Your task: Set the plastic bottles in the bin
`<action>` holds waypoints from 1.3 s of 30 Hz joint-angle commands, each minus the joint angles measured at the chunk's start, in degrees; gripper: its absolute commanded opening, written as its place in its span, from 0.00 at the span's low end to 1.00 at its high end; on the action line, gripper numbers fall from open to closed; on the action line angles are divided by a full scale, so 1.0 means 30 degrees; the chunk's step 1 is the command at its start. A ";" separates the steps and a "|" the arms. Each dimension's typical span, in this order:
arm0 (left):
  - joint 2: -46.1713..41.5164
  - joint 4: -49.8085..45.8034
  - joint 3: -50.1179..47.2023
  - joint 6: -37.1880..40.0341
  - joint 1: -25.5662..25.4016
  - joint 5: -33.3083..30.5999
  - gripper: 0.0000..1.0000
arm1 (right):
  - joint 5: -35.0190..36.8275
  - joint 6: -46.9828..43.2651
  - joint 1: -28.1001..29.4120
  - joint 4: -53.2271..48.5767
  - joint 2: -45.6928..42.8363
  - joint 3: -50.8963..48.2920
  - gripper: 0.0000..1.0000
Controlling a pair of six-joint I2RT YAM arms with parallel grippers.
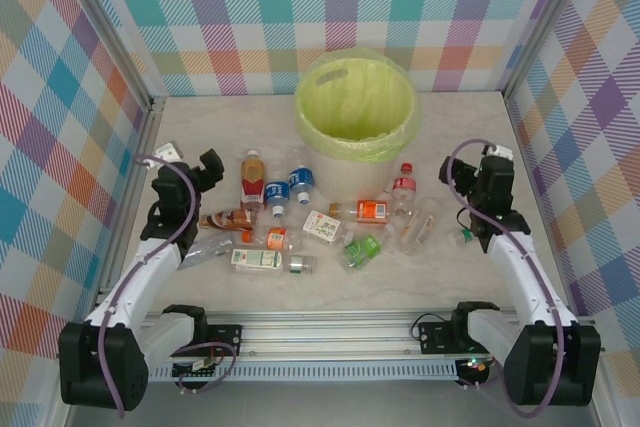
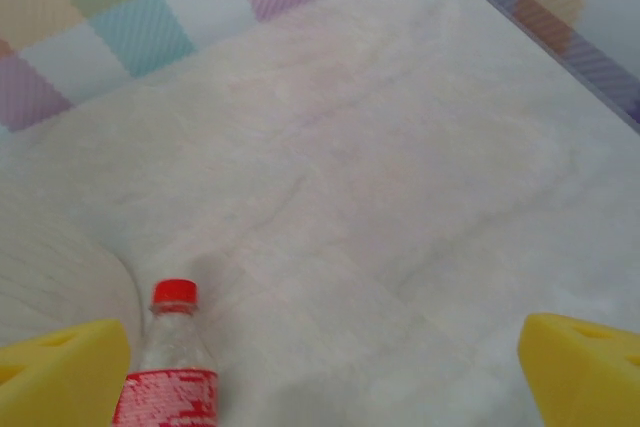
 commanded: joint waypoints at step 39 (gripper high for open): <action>0.1054 -0.2505 0.0718 -0.4904 0.0153 0.4076 1.00 | -0.3169 0.3373 -0.5023 -0.4649 0.4131 0.1331 0.54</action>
